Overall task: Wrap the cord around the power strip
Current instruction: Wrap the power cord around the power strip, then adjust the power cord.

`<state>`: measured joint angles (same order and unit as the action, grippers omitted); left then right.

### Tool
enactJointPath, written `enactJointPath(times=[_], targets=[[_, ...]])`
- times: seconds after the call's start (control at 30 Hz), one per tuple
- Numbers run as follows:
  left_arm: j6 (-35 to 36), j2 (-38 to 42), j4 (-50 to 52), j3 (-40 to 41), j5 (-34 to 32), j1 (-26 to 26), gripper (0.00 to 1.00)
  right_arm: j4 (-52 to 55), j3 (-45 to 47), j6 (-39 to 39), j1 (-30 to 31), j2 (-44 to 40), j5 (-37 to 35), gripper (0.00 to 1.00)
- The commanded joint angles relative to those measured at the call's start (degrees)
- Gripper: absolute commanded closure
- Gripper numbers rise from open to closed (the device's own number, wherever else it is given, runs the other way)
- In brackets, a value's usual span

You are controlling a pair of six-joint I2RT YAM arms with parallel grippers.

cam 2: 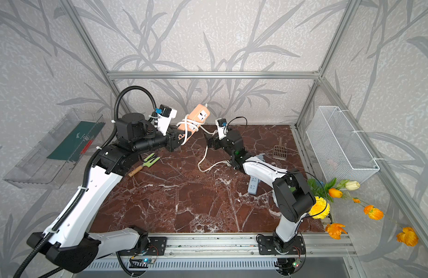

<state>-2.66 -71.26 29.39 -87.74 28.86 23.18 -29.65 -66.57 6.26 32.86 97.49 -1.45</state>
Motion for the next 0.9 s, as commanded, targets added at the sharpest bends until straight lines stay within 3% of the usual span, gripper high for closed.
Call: enactJointPath(times=[0.0,0.1,0.33,0.47,0.63,0.8,0.87], targets=[[-0.9,-0.1,-3.9,-3.5,-2.1,0.4,1.0,4.7,0.4,1.3,-0.1,-5.4,-7.9,0.0],[-1.1,-1.2,-2.8,-4.1,-3.4,0.6,1.0,9.0,0.4,4.5,0.1,-8.1,-11.5,0.04],[-2.6,-1.9,-3.0,-5.8,-2.0,1.4,1.0,11.2,0.2,9.6,2.7,-5.5,-7.9,0.22],[-2.7,-1.8,-2.5,-5.9,-1.7,1.6,1.0,10.4,-2.2,11.1,4.1,-3.4,-0.6,0.25],[-1.3,-0.7,-1.2,-5.0,-2.6,1.6,1.0,17.6,0.7,0.6,2.9,-7.0,13.1,0.21],[-1.1,-0.4,-1.1,-4.3,-2.5,1.7,1.0,22.9,3.9,1.1,-3.6,-12.5,19.3,0.22],[-1.1,-0.5,-1.1,-4.3,-2.5,1.6,1.0,27.0,2.0,0.2,-3.6,-13.8,20.4,0.24]])
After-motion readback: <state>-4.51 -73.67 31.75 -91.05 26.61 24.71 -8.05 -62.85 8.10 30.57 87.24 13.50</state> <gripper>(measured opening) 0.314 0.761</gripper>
